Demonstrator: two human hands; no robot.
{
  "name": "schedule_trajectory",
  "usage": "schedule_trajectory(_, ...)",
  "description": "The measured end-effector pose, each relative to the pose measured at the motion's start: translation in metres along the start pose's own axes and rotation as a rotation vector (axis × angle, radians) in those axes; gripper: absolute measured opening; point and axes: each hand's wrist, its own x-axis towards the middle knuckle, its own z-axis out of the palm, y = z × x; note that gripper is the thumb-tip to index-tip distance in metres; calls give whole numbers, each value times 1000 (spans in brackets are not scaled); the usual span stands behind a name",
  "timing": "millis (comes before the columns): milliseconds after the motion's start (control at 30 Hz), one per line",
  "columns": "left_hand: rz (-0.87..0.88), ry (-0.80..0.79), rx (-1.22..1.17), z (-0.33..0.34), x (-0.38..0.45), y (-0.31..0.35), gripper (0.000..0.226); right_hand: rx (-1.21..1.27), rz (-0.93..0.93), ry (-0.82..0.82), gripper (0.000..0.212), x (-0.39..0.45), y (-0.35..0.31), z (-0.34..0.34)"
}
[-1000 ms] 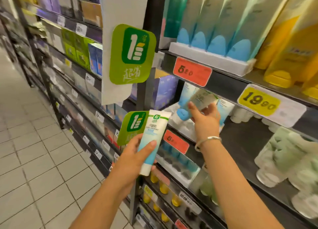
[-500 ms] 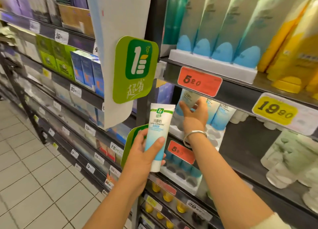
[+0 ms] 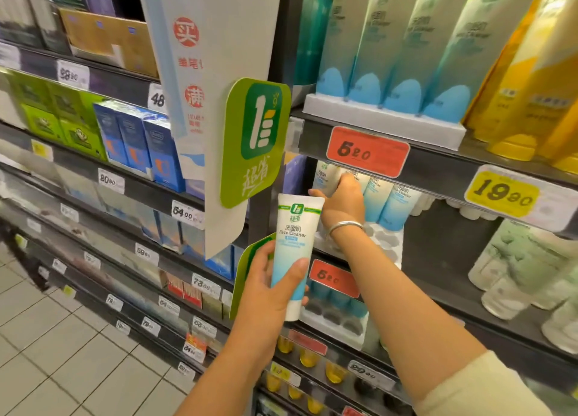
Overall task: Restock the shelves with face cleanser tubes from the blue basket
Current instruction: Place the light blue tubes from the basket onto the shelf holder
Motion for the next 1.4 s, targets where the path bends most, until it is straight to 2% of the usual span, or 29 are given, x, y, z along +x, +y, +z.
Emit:
schedule_trajectory(100, -6, -23, -12, -1, 3, 1, 56, 24, 47, -2, 40, 0, 1, -1)
schedule_trajectory(267, -57, -46, -12, -2, 6, -3, 52, 271, 50, -10, 32, -18, 11, -15)
schedule_trajectory(367, -87, -69, 7, 2, 11, -3, 48, 487, 78, -43, 7, -34, 16, -32)
schedule_trajectory(500, -89, -140, 81, 16, 25, -1, 29, 678, 178, -266, 22, -50, 23, -57)
schedule_trajectory(600, -77, -158, 127, 27, 37, 0, 32, 793, 234, -355, 27, -54, 30, -74)
schedule_trajectory(767, -60, -202, 250, 40, 51, 2, 32, 740, 142, -426, 14, -53, 36, -88)
schedule_trajectory(867, -2, -238, 348, 46, 61, 10, 33, 771, 119, -356, 10, -46, 30, -91)
schedule_trajectory(1000, 148, -185, 469, 58, 78, 26, 39, 763, 12, -148, 12, -36, 20, -93)
schedule_trajectory(1067, 233, -164, 529, 65, 83, 30, 42, 821, 58, -33, 21, -35, 17, -88)
schedule_trajectory(1133, 277, -155, 551, 70, 87, 31, 41, 704, 143, 68, 23, -36, 17, -87)
schedule_trajectory(1200, 284, -140, 571, 72, 91, 30, 36, 409, 149, -43, 4, -34, 17, -86)
schedule_trajectory(1233, 279, -135, 575, 72, 93, 29, 34, 270, 116, -126, 17, -32, 20, -84)
schedule_trajectory(1267, 269, -136, 573, 72, 95, 28, 34, 207, 69, -147, 20, -32, 18, -82)
schedule_trajectory(1333, 242, -139, 565, 70, 96, 26, 35, 277, -37, 20, 11, -29, 14, -77)
schedule_trajectory(1400, 228, -127, 572, 69, 97, 23, 41, 231, -153, 217, 22, -27, 9, -74)
